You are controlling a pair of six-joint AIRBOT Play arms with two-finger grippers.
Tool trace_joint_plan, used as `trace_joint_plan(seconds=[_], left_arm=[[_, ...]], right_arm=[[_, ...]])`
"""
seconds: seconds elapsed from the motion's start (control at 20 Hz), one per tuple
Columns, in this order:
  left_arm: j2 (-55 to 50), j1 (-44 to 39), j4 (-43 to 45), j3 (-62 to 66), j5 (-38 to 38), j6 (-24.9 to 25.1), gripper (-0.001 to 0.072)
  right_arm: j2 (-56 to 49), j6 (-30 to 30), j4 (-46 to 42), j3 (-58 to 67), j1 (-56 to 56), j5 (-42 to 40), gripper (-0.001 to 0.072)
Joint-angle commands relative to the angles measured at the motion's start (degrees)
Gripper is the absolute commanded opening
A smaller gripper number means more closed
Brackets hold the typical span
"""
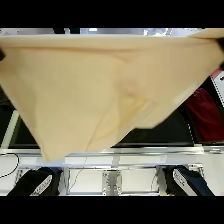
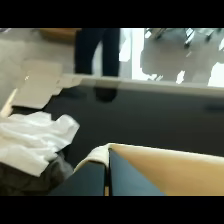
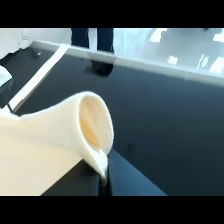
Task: Fold the shirts.
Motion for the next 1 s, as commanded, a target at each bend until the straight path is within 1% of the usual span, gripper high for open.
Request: trace_joint_plan(seconds=[0.0,0.1,0.25,0.35,0.5,0.55,0.6,0.65,0.7,0.75,0.8,0.85,0.9,0.95], left_arm=[[-14.03,0.42,4.17,3.45,-1.46,1.79,0.0009],[-20.57,0.07,2.36,3.45,-0.48,1.36,0.001],[-29.75,-0.17,2.14,3.48,3.17,1.14,0.0009],[-35.67,-0.13,2.45,3.48,5.97,0.13,0.001],[-41.88,-0.15,2.58,3.48,13.6,-4.9,0.0012],[-42.84,-0.13,2.58,3.48,16.79,-6.32,0.0029],[-43.23,0.0,2.56,3.48,20.39,-8.26,0.0246],[-43.15,0.44,2.54,3.56,23.47,-10.75,0.0546],[-42.93,1.05,2.51,4.46,24.74,-14.32,0.0672],[-42.56,1.77,2.38,5.64,24.7,-16.09,0.0702],[-41.77,2.54,2.4,6.58,24.48,-16.0,0.0702],[-40.28,3.45,2.38,7.08,23.93,-15.98,0.0702],[-38.01,4.44,2.38,7.1,22.12,-15.98,0.0701],[-35.47,5.42,2.38,7.08,18.62,-15.98,0.0701]], right_arm=[[-13.18,1.29,3.28,0.33,0.22,0.55,0.0009],[-22.99,1.16,7.65,0.33,0.96,1.99,0.001],[-36.52,0.15,7.19,0.35,5.51,-2.23,0.001],[-44.59,0.11,6.95,0.35,9.01,-9.86,0.0012],[-51.98,0.17,7.06,0.35,13.35,-27.58,0.0016],[-53.05,0.17,7.06,0.35,14.49,-33.75,0.0072],[-53.48,0.15,7.04,0.35,15.3,-39.15,0.0281],[-53.53,0.09,6.95,0.42,15.91,-44.3,0.058],[-53.46,0.13,6.99,0.94,15.91,-47.21,0.0658],[-53.44,0.13,6.88,2.27,15.5,-47.34,0.0658],[-53.24,0.11,6.27,4.07,14.49,-45.38,0.0657],[-52.94,0.2,3.61,6.14,13.16,-41.62,0.0635],[-52.54,0.68,-0.02,8.61,11.43,-35.71,0.0619],[-51.95,2.71,-5.57,11.37,9.05,-27.04,0.0619]])
